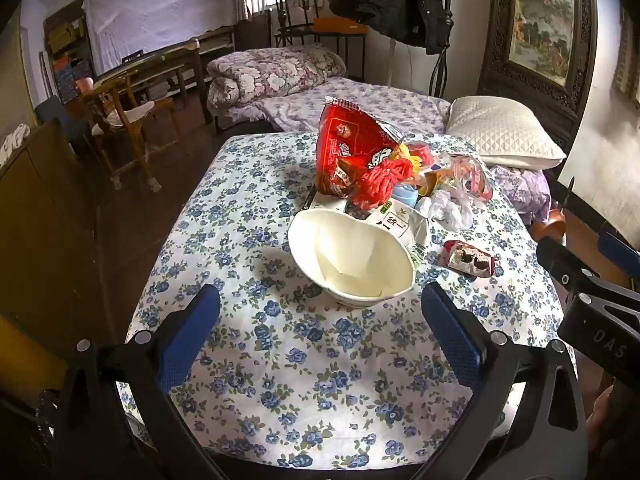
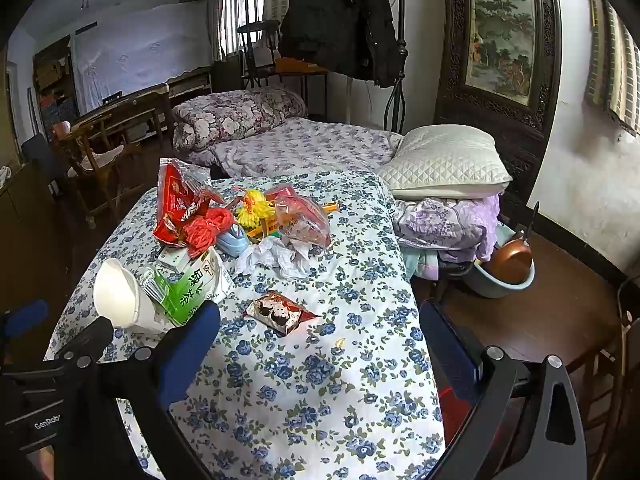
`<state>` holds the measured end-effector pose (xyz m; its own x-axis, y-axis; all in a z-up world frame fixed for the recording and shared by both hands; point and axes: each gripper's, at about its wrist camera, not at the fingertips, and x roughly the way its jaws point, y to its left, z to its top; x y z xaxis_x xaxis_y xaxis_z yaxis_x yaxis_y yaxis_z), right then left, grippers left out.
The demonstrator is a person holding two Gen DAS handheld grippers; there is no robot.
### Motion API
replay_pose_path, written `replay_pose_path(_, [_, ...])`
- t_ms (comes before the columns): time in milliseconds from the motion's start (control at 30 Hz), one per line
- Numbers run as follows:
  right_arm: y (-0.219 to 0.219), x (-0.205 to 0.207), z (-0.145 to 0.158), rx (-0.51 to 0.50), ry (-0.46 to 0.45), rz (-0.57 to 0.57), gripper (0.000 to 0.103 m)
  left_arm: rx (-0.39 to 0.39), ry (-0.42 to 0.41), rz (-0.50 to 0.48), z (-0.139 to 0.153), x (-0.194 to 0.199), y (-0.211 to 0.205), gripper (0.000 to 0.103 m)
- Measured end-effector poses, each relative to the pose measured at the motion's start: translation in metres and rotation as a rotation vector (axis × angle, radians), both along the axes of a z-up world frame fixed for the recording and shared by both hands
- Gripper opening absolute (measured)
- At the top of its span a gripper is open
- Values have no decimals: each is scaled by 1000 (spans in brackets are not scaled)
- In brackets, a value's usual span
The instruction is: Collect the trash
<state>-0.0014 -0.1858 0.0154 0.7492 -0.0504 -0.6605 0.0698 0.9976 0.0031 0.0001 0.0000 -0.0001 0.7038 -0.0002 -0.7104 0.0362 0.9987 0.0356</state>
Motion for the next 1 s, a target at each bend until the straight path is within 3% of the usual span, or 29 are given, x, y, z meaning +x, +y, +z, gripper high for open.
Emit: replay_pose_path(1000, [0, -2, 2, 4, -5, 0, 97, -1, -2, 1, 0, 0, 0, 97])
